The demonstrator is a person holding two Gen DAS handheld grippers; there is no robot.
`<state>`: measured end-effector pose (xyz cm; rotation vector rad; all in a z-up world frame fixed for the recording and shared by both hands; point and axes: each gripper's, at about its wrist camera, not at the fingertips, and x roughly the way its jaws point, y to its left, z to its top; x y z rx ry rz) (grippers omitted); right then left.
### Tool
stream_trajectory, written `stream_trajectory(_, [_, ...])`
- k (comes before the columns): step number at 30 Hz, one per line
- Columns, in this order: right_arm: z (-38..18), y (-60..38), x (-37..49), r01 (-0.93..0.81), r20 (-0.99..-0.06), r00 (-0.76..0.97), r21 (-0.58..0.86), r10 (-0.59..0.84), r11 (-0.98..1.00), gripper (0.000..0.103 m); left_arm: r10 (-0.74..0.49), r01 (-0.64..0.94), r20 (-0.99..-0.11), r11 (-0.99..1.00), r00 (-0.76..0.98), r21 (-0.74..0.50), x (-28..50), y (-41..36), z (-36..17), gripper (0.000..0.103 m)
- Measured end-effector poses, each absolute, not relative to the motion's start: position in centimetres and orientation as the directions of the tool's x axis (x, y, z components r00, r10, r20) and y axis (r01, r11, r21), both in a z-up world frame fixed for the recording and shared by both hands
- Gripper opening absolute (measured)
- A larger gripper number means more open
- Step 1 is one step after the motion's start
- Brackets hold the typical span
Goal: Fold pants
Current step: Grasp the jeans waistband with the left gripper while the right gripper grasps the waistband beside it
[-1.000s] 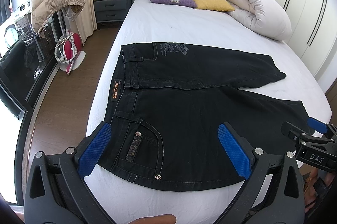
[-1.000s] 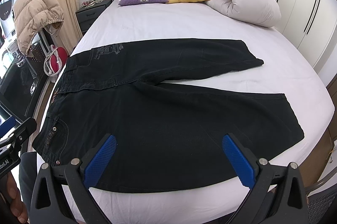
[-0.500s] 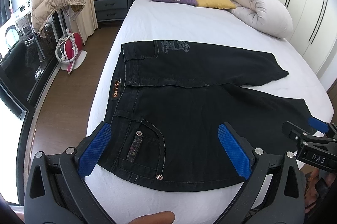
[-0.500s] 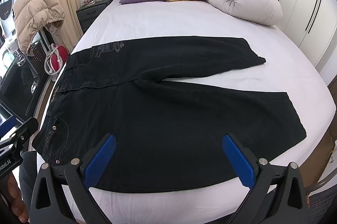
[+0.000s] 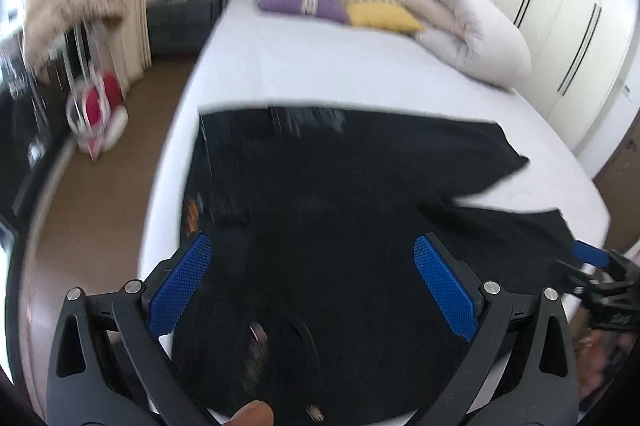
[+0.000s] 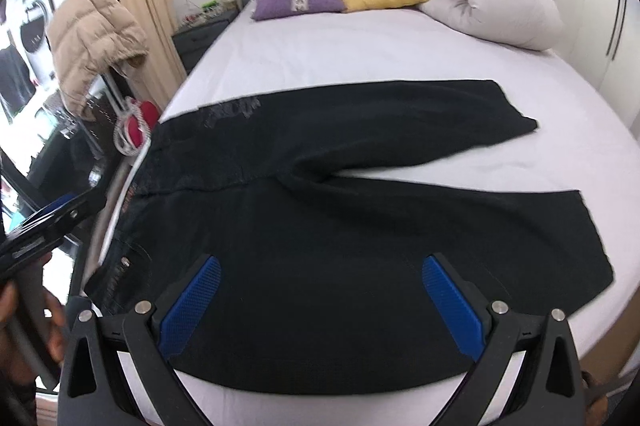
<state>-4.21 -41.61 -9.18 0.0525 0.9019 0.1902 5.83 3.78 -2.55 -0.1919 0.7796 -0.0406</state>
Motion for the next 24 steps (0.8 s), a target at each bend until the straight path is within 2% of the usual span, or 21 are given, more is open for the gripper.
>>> stream_trajectory(1, [-9.1,-41.7,-3.8,-0.148,-0.769,0.608,0.132,0.196,0.980,0.103,-0.106,-0.023,-0.692,0.984,0.714,-0.174,6.4,3.9,-2.5,0.103])
stream_trajectory(4, [-8.7,-42.4,-1.9,-0.188,-0.744,0.629,0.133,0.223,0.973,0.103,-0.119,-0.029,-0.767,0.984,0.630,-0.177,10.1,5.1,-3.1,0.103])
stream_trajectory(8, [-8.7,-42.4,0.7,-0.289,-0.745,0.614,0.097,0.262,0.952,0.101,-0.143,-0.013,-0.753,0.980,0.643,-0.197,16.6,8.5,-3.4,0.103])
stream_trajectory(10, [-8.8,-42.4,1.8,-0.339,-0.747,0.599,0.090,0.289,0.936,0.097,-0.176,0.057,-0.756,0.982,0.630,-0.181,20.7,9.3,-3.6,0.103])
stream_trajectory(12, [-9.2,-42.5,3.0,-0.401,-0.757,0.560,0.107,0.336,0.910,0.085,-0.237,0.146,-0.794,0.971,0.559,-0.187,25.8,10.2,-4.8,0.103])
stream_trajectory(14, [-9.7,-42.9,4.1,-0.433,-0.774,0.521,0.123,0.359,0.893,0.078,-0.244,0.215,-0.834,0.964,0.494,-0.155,29.8,10.5,-6.1,0.103])
stream_trajectory(17, [-10.5,-43.4,5.9,-0.463,-0.782,0.474,0.169,0.404,0.870,0.076,-0.245,0.298,-0.888,0.946,0.389,-0.130,34.8,11.0,-8.6,0.103])
stream_trajectory(24, [-13.2,-43.4,8.6,-0.510,-0.798,0.378,0.245,0.470,0.825,0.069,-0.293,0.392,-0.924,0.902,0.246,-0.182,39.8,12.3,-12.7,0.102])
